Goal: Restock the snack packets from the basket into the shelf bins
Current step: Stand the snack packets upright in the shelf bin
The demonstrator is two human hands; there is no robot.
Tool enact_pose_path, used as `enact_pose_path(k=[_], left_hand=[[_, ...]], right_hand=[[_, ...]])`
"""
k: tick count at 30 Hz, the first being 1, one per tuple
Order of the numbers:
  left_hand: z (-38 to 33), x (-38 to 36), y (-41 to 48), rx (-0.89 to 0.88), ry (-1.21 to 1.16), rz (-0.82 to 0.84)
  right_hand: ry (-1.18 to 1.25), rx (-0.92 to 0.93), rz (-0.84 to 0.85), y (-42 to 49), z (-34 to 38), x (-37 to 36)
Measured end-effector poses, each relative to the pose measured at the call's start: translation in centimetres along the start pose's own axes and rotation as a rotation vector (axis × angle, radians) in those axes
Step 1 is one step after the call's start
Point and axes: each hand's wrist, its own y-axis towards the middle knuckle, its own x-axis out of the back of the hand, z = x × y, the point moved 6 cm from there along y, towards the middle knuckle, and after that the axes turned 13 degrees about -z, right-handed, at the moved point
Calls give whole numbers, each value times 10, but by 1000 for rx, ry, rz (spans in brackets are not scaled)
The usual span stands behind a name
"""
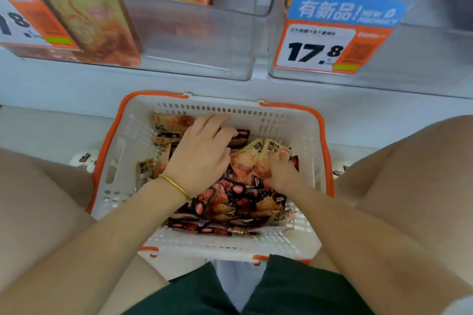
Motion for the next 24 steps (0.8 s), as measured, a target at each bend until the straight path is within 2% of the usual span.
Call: enact_pose_path(k=[6,9,11,14,18,20,21,24], left_hand=[[11,-8,-5,53,-13,30],[20,-8,-8,71,-19,33],[21,-10,-8,84,-19,30],[21,-18,-5,158,-54,52],[18,-36,-7,355,-160,293],[16,-42,-11,537,-297,398],[17,-43,-12,647,-389,402],[26,-44,-14,942,-663,274]], right_hand=[[-235,-18,17,13,3,-23],[-342,54,-139,15,14,-18],[-339,103,-180,12,21,-12],[-219,83,-202,6,25,9],[-109,103,-350,-7,36,65],[-17,193,-464,-19,49,91],[34,278,-497,-28,57,100],[110,562,-526,-64,81,113]])
